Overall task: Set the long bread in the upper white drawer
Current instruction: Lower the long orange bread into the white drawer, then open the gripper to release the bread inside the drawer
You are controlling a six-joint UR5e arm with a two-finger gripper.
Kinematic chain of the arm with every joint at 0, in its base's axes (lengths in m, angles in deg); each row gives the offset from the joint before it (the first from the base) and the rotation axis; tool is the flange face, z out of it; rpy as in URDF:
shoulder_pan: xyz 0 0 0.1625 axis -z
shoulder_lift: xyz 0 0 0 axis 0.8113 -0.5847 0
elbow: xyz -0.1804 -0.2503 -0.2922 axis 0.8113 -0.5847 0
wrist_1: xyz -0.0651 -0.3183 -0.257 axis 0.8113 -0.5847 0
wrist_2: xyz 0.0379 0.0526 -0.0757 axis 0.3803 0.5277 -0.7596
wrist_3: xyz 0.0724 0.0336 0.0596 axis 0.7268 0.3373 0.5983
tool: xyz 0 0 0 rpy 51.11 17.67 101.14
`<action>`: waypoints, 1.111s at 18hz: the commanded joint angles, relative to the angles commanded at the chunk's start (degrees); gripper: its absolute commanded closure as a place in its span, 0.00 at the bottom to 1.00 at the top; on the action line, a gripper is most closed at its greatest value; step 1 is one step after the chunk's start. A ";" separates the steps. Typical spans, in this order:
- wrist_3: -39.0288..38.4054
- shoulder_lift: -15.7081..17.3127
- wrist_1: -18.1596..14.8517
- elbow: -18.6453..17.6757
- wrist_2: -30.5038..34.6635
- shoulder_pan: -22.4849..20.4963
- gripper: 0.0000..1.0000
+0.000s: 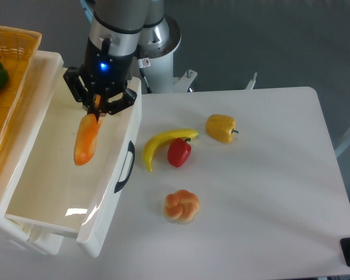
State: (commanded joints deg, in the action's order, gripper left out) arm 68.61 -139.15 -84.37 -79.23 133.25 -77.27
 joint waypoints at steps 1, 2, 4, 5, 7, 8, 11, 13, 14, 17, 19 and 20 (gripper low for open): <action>0.00 -0.44 0.00 0.00 0.00 0.17 1.00; 0.00 -0.62 0.00 0.00 0.09 0.52 1.00; 0.00 -1.14 0.00 -0.17 0.09 1.05 0.92; 0.00 -1.32 0.00 -0.35 0.09 1.06 0.92; 0.35 -1.41 0.44 -1.05 0.17 1.23 0.78; 0.61 -1.32 1.14 -1.49 0.17 1.32 0.63; 0.70 -1.32 3.16 -1.67 0.44 1.49 0.32; 0.70 -1.41 3.95 -1.67 0.44 1.93 0.14; 0.70 -1.50 4.04 -1.67 0.44 1.93 0.12; 0.70 -1.50 4.31 -1.67 0.44 2.02 0.09; 0.70 -1.50 4.39 -1.67 0.53 1.93 0.06; 0.70 -1.50 4.39 -1.67 0.53 1.93 0.06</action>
State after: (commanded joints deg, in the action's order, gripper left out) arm 69.31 -140.65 -79.97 -80.90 133.78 -75.33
